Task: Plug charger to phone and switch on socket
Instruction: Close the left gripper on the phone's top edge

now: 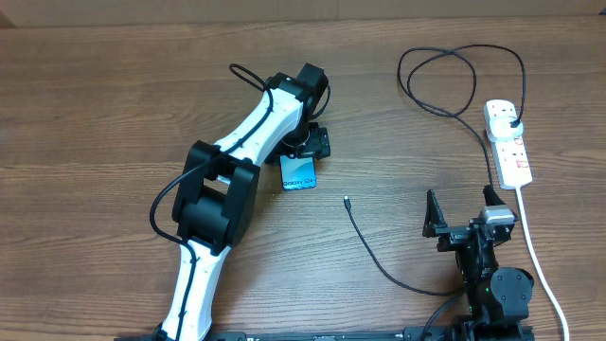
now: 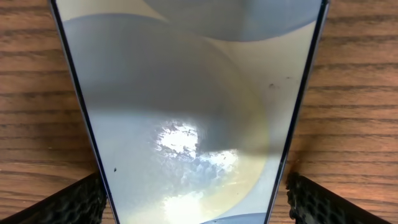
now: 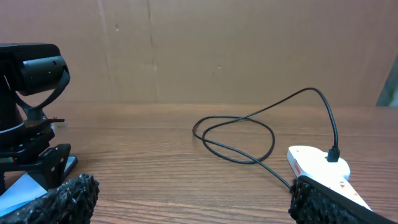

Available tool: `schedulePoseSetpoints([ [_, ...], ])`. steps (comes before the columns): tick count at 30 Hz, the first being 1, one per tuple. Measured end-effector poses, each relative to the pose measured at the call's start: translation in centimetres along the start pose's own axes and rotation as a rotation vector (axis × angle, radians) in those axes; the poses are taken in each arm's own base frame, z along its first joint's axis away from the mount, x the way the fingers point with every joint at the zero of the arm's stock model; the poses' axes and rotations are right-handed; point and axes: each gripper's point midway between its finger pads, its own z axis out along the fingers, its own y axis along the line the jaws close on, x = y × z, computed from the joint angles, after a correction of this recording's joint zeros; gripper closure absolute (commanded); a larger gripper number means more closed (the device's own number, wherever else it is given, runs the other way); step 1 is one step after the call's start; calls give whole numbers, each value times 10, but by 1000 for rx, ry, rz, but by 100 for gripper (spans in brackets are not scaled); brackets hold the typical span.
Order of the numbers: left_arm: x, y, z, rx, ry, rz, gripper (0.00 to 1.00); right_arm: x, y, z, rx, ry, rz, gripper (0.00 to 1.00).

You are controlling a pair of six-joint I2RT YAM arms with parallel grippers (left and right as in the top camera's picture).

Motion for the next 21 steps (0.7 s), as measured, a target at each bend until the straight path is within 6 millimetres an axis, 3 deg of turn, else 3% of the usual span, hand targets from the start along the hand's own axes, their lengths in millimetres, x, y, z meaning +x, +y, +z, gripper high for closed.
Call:
schedulePoseSetpoints([
  [6,0,1,0,-5,0,0,8,0,0,0,0,-1,0,0],
  [21,3,4,1,-31,3,5,2,0,0,0,0,0,0,0],
])
